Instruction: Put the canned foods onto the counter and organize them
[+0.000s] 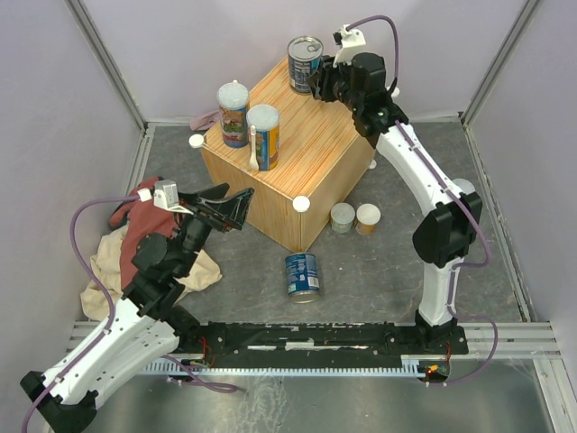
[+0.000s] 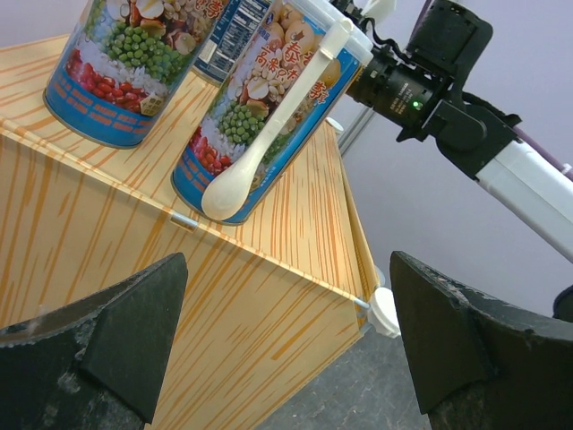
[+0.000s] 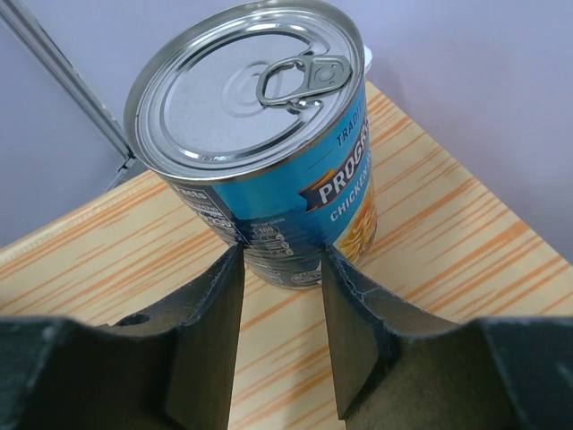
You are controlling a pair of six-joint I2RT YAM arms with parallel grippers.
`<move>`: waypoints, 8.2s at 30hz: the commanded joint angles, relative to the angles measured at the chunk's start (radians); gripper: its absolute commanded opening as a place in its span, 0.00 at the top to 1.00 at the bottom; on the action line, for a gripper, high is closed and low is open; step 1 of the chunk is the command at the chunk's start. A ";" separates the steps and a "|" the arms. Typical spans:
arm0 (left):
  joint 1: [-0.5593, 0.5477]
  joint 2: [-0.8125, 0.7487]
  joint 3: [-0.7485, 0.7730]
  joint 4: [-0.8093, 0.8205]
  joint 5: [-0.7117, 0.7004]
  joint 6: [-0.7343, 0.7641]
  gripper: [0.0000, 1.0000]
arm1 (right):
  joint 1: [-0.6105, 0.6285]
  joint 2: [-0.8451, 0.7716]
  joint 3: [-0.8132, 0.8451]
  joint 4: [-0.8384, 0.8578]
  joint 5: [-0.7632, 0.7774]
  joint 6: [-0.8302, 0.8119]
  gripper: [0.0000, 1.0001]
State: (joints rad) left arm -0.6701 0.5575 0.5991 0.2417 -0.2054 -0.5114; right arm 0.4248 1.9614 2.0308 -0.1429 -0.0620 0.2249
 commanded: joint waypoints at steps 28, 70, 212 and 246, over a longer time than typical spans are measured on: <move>-0.003 -0.044 0.077 -0.176 -0.047 -0.039 0.00 | 0.047 -0.384 -0.228 -0.063 0.098 0.012 0.20; -0.003 -0.219 -0.029 -0.459 0.004 -0.179 0.00 | 0.834 -0.688 -1.179 -0.247 0.723 0.741 0.00; -0.003 -0.197 0.087 -0.516 0.606 -0.335 0.01 | 1.106 -0.966 -1.380 0.904 0.414 -0.199 0.53; -0.003 -0.377 0.050 -0.373 0.235 -0.447 0.00 | 1.086 -1.044 -1.045 0.799 0.393 -0.557 0.56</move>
State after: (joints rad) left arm -0.6701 0.1638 0.6533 -0.1768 0.0475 -0.9508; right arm 1.5375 0.9672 0.8661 0.4473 0.3252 -0.2447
